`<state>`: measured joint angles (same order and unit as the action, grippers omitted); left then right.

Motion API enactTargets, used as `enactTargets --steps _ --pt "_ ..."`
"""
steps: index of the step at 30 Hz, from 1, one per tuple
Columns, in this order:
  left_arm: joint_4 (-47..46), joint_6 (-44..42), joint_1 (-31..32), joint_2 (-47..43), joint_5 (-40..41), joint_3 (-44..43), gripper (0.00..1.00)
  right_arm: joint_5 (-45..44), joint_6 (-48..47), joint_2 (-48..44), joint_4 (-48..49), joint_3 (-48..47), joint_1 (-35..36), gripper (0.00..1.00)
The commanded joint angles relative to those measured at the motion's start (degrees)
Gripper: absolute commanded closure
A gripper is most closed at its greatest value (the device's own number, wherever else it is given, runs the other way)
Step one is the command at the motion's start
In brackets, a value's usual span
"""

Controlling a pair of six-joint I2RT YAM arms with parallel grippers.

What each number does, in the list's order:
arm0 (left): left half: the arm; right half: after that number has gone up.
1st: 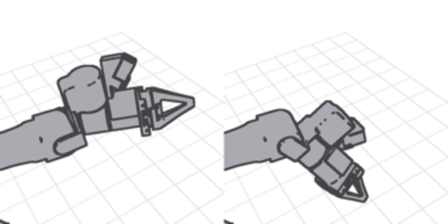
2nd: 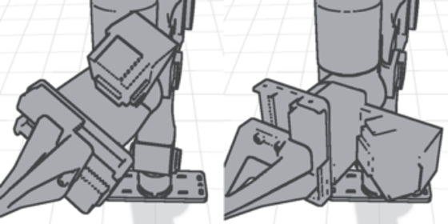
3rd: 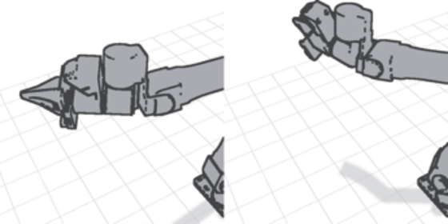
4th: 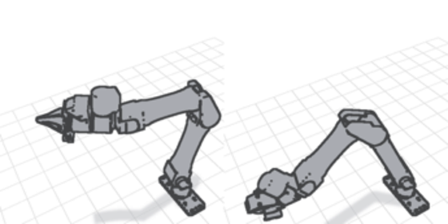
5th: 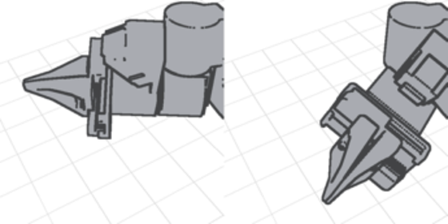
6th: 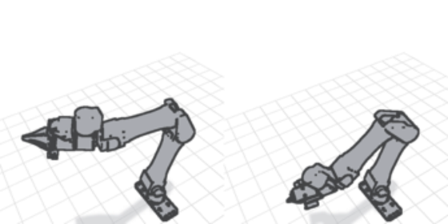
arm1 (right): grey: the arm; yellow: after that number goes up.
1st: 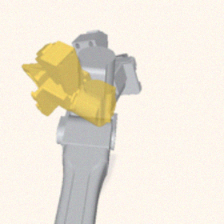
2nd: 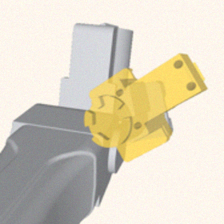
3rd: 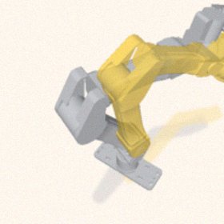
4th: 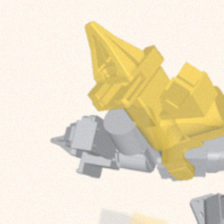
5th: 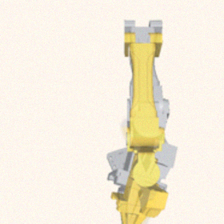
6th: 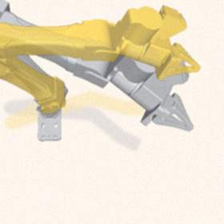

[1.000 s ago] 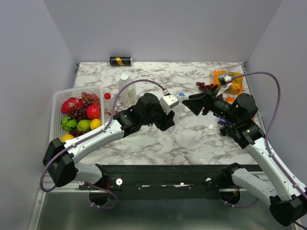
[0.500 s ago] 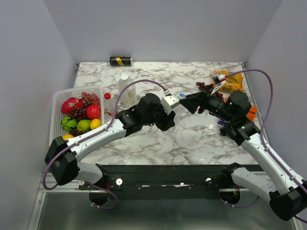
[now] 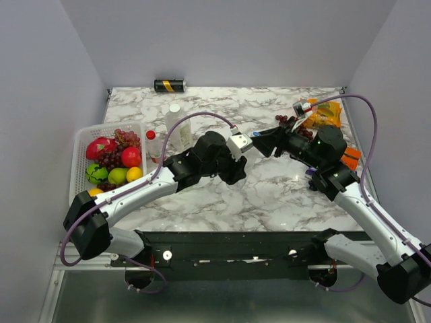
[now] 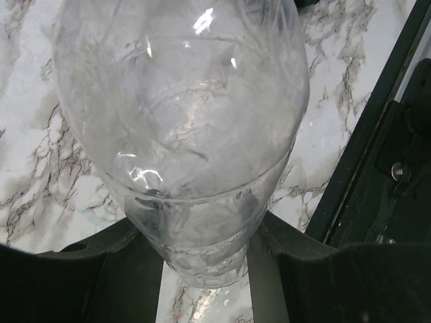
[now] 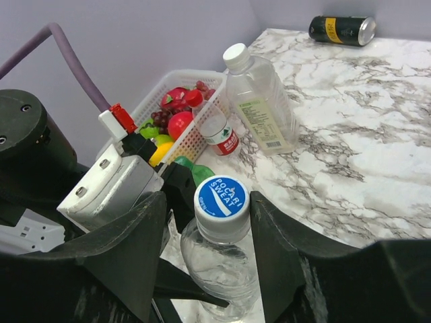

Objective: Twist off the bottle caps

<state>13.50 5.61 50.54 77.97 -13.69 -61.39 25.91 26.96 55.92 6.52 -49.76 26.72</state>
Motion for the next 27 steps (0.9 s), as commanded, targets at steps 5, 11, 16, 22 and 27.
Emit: enactTargets --steps 5,11,16,22,27 --pt "0.3 -0.07 0.96 1.3 -0.72 -2.34 0.86 1.25 0.64 1.47 3.49 -0.43 1.93 0.41" --pt "0.39 -0.16 1.05 1.21 -0.72 -2.34 0.86 1.07 0.64 2.0 3.85 -0.52 2.46 0.44" --pt "0.39 -0.33 1.31 1.39 -1.07 -2.25 0.86 -1.03 0.2 1.91 3.06 -0.52 2.46 0.55" --pt "-0.14 -0.16 1.22 1.48 -2.21 -1.81 0.86 -6.91 -2.26 1.74 -2.39 -3.85 2.37 0.66" --pt "-0.31 0.28 1.31 1.83 -2.39 -1.72 0.86 -8.94 -3.93 1.12 -4.94 -6.23 2.28 0.66"
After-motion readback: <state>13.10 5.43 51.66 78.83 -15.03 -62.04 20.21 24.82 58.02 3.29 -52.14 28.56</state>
